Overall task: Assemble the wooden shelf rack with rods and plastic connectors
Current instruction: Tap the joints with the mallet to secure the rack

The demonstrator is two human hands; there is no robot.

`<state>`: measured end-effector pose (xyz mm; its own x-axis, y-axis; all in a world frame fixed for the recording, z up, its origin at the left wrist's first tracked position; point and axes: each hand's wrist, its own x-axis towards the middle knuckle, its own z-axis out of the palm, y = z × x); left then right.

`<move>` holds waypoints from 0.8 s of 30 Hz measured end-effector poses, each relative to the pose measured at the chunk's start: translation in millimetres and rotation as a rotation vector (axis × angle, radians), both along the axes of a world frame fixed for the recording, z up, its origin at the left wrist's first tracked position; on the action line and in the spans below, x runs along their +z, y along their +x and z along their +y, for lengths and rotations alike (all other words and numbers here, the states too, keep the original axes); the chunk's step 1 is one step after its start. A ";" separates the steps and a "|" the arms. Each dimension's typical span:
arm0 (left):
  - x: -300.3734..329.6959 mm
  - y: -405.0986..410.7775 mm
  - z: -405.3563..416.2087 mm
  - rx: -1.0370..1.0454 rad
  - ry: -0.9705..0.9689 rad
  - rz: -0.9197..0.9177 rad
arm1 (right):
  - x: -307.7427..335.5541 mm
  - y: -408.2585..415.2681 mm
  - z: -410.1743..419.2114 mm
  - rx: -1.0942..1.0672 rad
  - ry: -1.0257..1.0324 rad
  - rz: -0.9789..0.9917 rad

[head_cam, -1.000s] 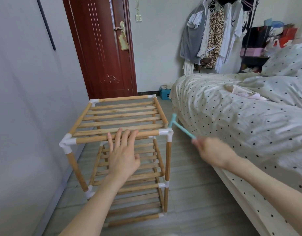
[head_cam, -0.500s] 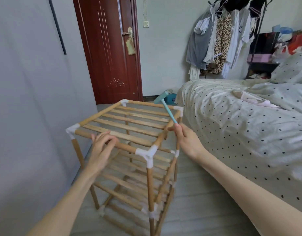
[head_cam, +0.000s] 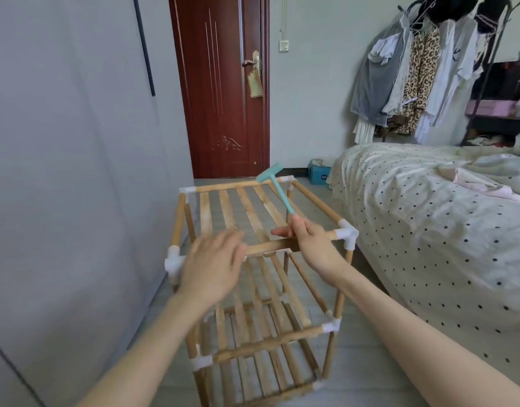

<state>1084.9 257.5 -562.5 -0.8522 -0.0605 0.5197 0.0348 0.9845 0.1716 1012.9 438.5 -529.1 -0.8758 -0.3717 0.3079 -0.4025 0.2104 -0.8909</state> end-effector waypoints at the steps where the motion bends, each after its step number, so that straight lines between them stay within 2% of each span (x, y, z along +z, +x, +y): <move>1: -8.1 5.4 9.7 -0.004 -0.123 -0.005 | 2.8 -1.6 4.3 -0.033 -0.045 -0.013; 2: -12.2 8.8 15.5 0.003 -0.176 -0.019 | 5.4 -0.8 11.6 -0.086 -0.067 0.007; 4: -12.3 8.3 14.9 0.027 -0.158 -0.052 | 6.9 3.5 36.0 -0.253 0.019 0.168; 6: -12.8 2.0 4.6 0.042 -0.167 -0.056 | 5.8 4.5 68.0 -0.383 0.246 0.262; 9: -16.2 -5.8 -11.6 0.073 -0.216 -0.049 | 29.6 0.0 114.0 -0.415 0.580 0.236; 10: -17.6 -6.4 -15.9 0.089 -0.215 -0.055 | 41.7 -4.5 125.1 -0.480 0.580 0.299; 13: -22.6 -10.0 -18.2 0.174 -0.232 -0.075 | 61.3 2.3 141.2 -0.763 0.188 0.571; 14: -23.0 -10.6 -15.7 0.199 -0.233 -0.086 | 55.0 7.5 140.4 -0.787 0.199 0.570; 15: -22.9 -10.7 -13.2 0.213 -0.234 -0.094 | 39.7 11.7 136.2 -0.737 0.355 0.491; 17: -23.0 -10.3 -10.1 0.216 -0.229 -0.093 | 5.4 19.7 131.8 -0.478 0.791 0.206; 18: -22.8 -10.5 -9.9 0.212 -0.224 -0.088 | 2.2 20.9 133.6 -0.430 0.834 0.166; 19: -22.7 -10.7 -10.6 0.206 -0.221 -0.085 | 7.3 16.2 136.9 -0.455 0.771 0.189; 21: -22.7 -11.3 -11.2 0.200 -0.207 -0.070 | 26.1 16.5 140.9 -0.644 0.397 0.402; 22: -22.5 -11.2 -10.2 0.196 -0.203 -0.066 | 28.7 19.4 141.4 -0.737 0.312 0.483; 23: -22.4 -11.1 -9.0 0.195 -0.199 -0.062 | 29.1 22.9 139.6 -0.760 0.338 0.501; 24: -22.7 -10.8 -8.2 0.199 -0.195 -0.060 | 21.3 27.6 133.8 -0.717 0.486 0.433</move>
